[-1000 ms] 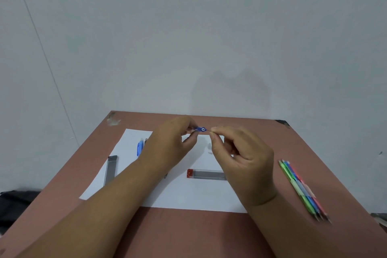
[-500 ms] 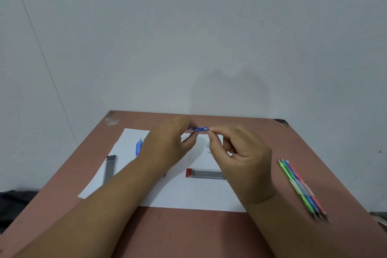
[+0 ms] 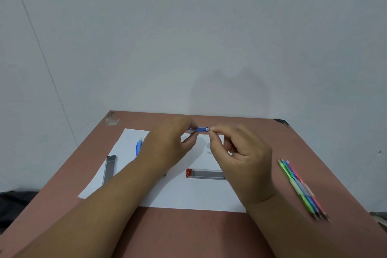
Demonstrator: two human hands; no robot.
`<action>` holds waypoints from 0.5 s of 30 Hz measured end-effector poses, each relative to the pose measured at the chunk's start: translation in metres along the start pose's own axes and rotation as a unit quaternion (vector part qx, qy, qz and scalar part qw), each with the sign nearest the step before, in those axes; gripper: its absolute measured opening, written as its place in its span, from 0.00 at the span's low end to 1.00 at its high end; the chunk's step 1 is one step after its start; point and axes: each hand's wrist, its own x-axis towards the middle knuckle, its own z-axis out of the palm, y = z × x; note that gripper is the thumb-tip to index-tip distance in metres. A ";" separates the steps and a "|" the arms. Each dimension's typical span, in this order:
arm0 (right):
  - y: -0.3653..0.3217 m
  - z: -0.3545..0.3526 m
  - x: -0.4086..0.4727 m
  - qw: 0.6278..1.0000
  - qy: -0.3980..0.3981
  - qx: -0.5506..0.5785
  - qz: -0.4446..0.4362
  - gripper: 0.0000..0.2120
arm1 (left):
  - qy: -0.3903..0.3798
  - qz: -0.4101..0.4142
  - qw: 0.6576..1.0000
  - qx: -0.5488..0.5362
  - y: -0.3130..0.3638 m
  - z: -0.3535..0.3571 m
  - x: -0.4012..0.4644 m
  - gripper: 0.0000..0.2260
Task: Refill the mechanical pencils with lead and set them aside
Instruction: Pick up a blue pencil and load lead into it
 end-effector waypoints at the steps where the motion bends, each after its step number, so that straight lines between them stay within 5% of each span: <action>1: 0.000 0.000 0.000 1.000 0.001 0.000 -0.002 0.03 | 0.000 0.001 1.000 -0.001 0.000 0.000 0.000 0.02; 15: 0.004 0.007 0.001 0.997 -0.022 0.030 0.074 0.05 | -0.037 -0.041 0.998 -0.044 -0.005 0.001 -0.002 0.02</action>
